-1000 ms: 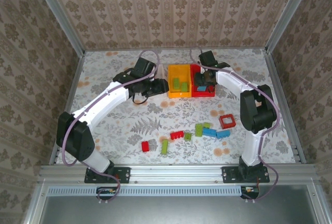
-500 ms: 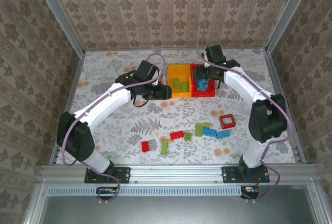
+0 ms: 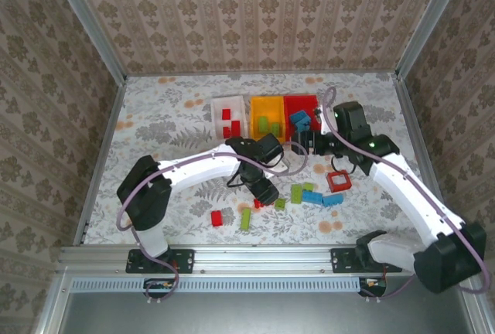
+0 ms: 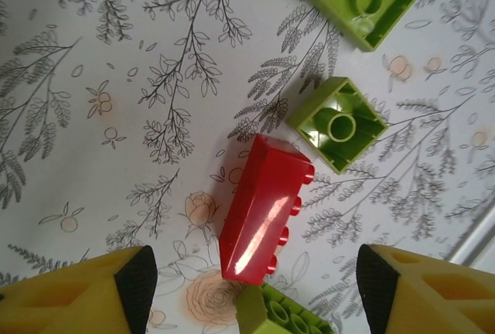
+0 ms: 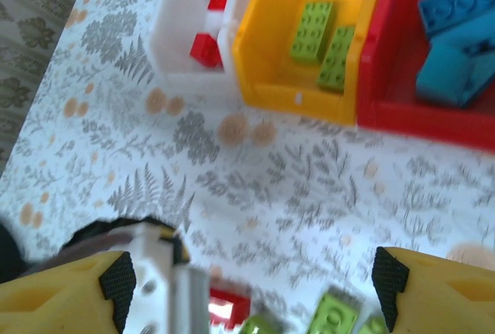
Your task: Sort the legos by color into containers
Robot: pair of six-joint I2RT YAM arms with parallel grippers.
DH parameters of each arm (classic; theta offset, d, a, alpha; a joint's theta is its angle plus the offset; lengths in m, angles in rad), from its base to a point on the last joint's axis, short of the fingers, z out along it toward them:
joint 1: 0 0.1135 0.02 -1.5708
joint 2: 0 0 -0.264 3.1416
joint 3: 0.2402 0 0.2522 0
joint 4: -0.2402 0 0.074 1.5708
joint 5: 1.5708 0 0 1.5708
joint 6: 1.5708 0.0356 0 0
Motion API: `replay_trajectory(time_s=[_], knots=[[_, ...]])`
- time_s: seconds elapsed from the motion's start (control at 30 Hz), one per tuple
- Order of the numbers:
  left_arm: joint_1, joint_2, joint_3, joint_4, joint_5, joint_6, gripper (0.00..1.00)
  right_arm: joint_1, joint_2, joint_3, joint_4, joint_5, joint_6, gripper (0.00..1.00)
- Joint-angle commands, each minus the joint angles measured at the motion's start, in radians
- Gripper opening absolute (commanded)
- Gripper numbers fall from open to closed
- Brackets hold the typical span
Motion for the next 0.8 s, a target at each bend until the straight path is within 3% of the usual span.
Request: replay_trajectory(time_s=[0.0,0.3,0.5,0.77], knots=[[-0.026,0.050,0.007,-0.031,0.001,0.085,0.72,0.000,-0.095,-0.058,-0.064,-0.064,0.077,0.85],[-0.044,0.117,0.002,-0.037,0.076,0.112,0.71,-0.001,-0.152,-0.123,-0.047,-0.058,0.146,0.85],[-0.049,0.163,-0.015,-0.010,0.003,0.080,0.63,-0.002,-0.125,-0.120,-0.027,-0.071,0.138,0.84],[-0.037,0.139,-0.017,0.041,-0.099,0.012,0.30,0.000,-0.093,-0.113,-0.008,-0.093,0.138,0.81]])
